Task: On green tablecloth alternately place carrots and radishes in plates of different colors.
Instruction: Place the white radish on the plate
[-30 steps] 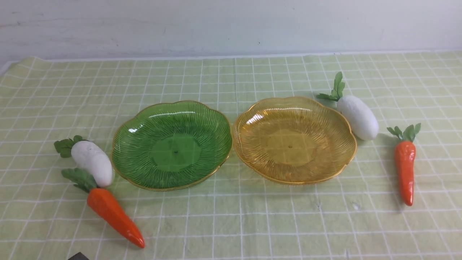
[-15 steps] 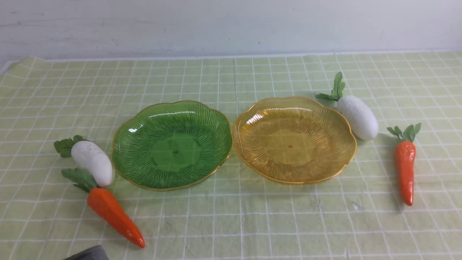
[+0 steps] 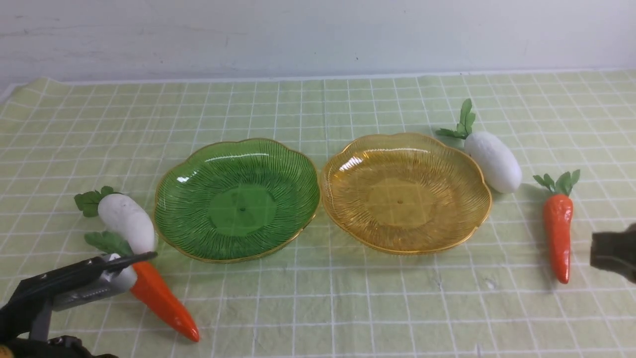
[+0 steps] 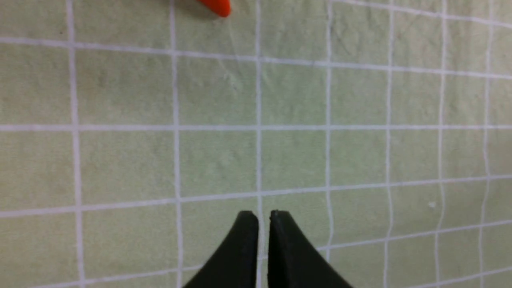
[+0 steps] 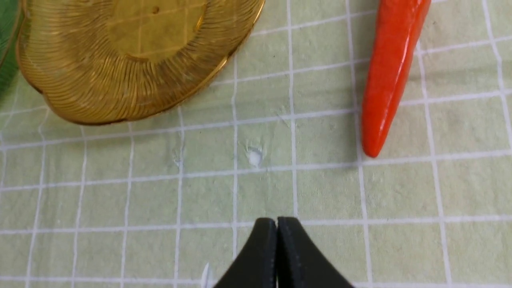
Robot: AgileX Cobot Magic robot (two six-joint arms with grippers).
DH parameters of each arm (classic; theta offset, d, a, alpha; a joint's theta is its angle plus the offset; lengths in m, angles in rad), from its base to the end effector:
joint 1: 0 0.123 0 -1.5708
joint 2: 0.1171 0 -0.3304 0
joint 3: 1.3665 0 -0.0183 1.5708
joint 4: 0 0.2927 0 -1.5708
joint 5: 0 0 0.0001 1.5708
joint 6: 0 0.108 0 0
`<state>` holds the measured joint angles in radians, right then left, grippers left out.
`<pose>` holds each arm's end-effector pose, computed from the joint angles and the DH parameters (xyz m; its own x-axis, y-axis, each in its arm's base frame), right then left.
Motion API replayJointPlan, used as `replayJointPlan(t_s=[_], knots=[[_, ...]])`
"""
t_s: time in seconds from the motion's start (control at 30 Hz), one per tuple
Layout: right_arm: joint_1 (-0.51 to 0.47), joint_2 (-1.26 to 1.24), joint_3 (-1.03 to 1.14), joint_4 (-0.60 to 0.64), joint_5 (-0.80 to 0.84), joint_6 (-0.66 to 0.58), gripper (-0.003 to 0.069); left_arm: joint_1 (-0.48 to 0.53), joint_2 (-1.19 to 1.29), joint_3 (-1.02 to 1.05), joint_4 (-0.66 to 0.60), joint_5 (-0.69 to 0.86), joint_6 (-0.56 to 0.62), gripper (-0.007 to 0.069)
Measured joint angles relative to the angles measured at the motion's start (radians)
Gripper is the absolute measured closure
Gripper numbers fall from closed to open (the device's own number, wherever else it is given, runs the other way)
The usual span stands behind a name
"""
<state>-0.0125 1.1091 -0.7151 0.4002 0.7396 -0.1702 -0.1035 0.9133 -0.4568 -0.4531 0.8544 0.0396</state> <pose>0.2290 0.0255 0.2750 -0.8540 0.1383 -0.5015 -0.0157 0.9567 0.2907 0.1447 -0.0509 0.2238 -0.9430 -0.1550 -0.2943 -0.0270 0.9175 -0.3969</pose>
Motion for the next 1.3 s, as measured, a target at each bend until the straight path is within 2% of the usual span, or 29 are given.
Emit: replayJointPlan(t_s=[0.13,0.23,0.37,0.4,0.47,0.6,0.7,0.97,1.3], knots=[[0.004,0.150,-0.123,0.004,0.005,-0.018,0.0612,0.000,0.051,-0.001,0.001,-0.016,0.000,0.0552],[0.026,0.274,-0.247,-0.010,0.005,-0.034,0.0537,0.000,0.059,-0.002,0.002,-0.020,0.000,0.0505],[0.053,0.440,-0.413,-0.074,0.005,-0.042,0.0414,0.000,0.061,-0.003,0.002,-0.021,0.000,0.0460],[0.053,0.448,-0.413,-0.074,0.005,-0.042,0.0406,0.000,0.061,-0.003,0.002,-0.021,0.000,0.0453],[0.060,0.555,-0.522,-0.128,0.002,-0.043,0.0305,0.000,0.061,-0.003,0.002,-0.021,0.000,0.0426],[0.060,0.710,-0.666,-0.171,-0.021,-0.018,0.0172,0.000,0.061,-0.003,0.002,-0.021,-0.003,0.0403],[0.060,0.807,-0.759,-0.179,-0.059,0.002,0.0120,0.000,0.061,-0.003,0.002,-0.021,-0.004,0.0398],[0.061,1.027,-0.929,-0.179,-0.193,0.047,0.0098,0.000,0.061,-0.003,0.002,-0.021,-0.011,0.0398],[0.061,1.112,-0.934,-0.180,-0.255,0.053,0.0101,0.000,0.061,-0.003,0.003,-0.021,-0.013,0.0398]])
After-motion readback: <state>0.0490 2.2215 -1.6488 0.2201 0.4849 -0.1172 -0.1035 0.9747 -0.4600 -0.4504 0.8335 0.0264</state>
